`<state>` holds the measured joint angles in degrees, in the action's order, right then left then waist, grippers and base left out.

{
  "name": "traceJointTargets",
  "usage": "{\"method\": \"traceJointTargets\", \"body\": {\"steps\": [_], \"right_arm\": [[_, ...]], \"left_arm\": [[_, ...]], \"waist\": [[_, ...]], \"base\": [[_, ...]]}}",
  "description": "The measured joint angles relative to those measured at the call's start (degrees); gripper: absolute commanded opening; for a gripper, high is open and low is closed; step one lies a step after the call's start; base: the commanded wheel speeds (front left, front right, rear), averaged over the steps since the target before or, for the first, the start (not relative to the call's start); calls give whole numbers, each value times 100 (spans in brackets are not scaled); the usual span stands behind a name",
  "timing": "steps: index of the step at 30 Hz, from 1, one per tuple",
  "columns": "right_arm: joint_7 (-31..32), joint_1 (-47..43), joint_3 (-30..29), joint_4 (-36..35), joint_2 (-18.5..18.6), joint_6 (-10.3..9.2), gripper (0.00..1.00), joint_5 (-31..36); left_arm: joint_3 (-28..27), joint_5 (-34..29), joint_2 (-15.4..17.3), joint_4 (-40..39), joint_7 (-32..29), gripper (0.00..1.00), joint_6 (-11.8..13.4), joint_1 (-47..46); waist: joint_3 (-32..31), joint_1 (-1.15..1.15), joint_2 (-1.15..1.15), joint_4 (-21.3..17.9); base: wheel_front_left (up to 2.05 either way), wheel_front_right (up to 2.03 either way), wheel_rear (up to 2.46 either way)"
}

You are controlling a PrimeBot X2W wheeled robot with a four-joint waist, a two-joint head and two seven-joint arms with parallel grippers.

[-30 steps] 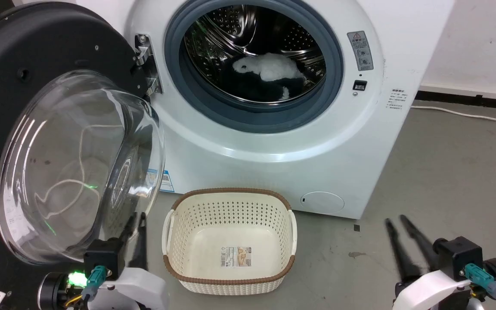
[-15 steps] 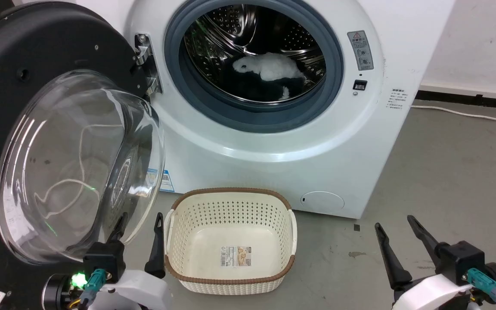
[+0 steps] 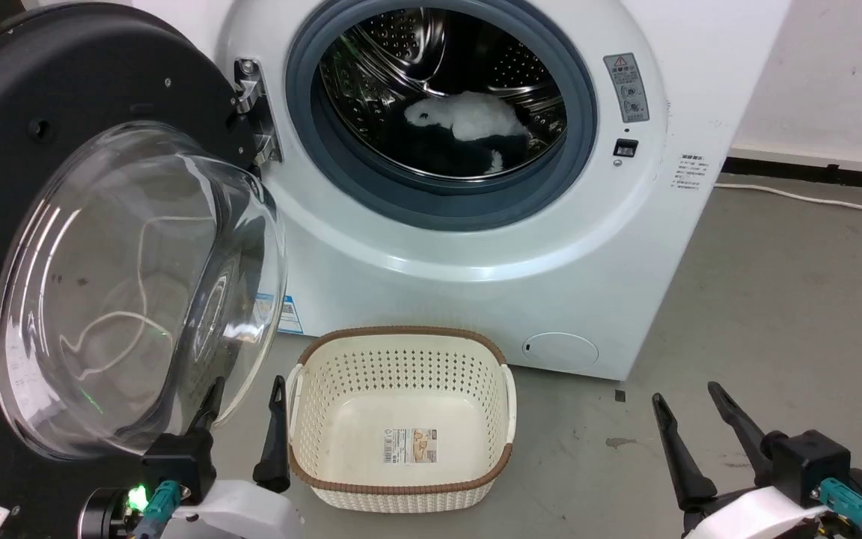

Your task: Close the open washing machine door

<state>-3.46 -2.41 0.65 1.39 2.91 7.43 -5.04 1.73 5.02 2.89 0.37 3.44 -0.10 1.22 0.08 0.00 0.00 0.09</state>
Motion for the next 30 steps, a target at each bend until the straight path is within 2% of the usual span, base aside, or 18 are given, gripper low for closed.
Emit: {"method": "traceJointTargets", "body": {"steps": [1,8,14,22,27,30], "right_arm": [[-19,-2,1,4,0,0,100,-24],[-81,-66,3,15,0,0,100,-153],[-175,-124,-4,55,0,0,100,-263],[-274,-208,-12,155,0,0,100,-366],[-331,-228,-3,204,0,0,100,-433],[-359,-257,-4,233,0,0,100,-479]], "left_arm": [[4,30,0,-2,19,0,0,1],[18,154,-1,-151,100,0,-5,3],[-152,289,-5,-677,172,0,-2,-22],[-890,586,-8,-1624,272,0,167,-334],[-1661,847,-8,-1933,328,0,344,-510],[-2197,980,-7,-1885,370,0,352,-526]], "waist": [[1,0,0,1],[5,0,0,30],[0,0,0,137],[-14,1,0,434],[-32,0,0,669],[-43,0,0,809]], "base": [[0,0,0],[0,0,0],[0,0,0],[0,0,0],[0,0,0],[0,0,0]]}}
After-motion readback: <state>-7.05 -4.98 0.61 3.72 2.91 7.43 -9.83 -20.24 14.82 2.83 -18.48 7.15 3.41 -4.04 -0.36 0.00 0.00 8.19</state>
